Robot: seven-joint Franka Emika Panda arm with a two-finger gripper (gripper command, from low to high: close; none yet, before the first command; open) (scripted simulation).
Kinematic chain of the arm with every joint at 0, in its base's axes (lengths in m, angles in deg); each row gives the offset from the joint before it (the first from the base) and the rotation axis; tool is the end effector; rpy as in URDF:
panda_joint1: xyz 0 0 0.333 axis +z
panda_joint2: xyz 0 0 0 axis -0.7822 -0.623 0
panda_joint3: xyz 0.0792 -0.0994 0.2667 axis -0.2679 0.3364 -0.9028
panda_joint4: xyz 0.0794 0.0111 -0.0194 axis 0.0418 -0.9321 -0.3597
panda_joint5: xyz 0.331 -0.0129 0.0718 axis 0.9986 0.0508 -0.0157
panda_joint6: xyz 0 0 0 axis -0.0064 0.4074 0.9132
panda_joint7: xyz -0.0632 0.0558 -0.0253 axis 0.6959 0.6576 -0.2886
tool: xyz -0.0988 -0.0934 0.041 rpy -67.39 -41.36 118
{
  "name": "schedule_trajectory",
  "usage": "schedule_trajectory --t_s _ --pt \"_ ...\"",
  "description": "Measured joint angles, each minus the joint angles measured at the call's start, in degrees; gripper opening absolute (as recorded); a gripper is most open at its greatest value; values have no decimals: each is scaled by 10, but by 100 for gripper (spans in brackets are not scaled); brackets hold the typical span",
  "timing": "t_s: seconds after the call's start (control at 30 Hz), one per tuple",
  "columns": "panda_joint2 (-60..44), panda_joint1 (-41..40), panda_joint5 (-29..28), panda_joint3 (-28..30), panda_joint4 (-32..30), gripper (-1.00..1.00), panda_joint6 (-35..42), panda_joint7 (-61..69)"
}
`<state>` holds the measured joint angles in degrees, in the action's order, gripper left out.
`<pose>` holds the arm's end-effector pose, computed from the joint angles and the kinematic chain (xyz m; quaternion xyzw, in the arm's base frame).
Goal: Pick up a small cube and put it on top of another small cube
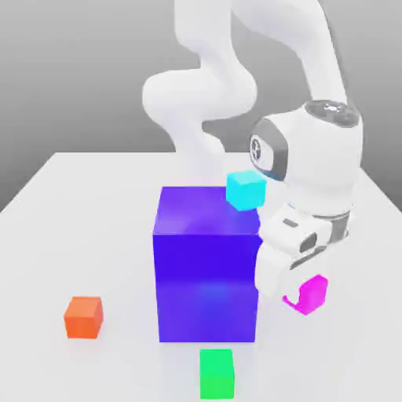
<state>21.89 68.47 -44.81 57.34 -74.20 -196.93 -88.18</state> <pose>0.3898 0.1150 0.2209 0.9957 -0.0931 -0.0005 0.0001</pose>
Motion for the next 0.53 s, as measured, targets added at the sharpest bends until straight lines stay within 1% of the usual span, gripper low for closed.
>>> schedule_trajectory --t_s 0.2,0.33,0.37,0.53 --pt "-16 -85 9 41 52 -100 36 43" --pt "-84 -94 22 37 63 -100 -21 58" --pt "-104 -97 26 34 64 100 -40 60" --pt "-104 -97 26 34 64 100 -40 60"
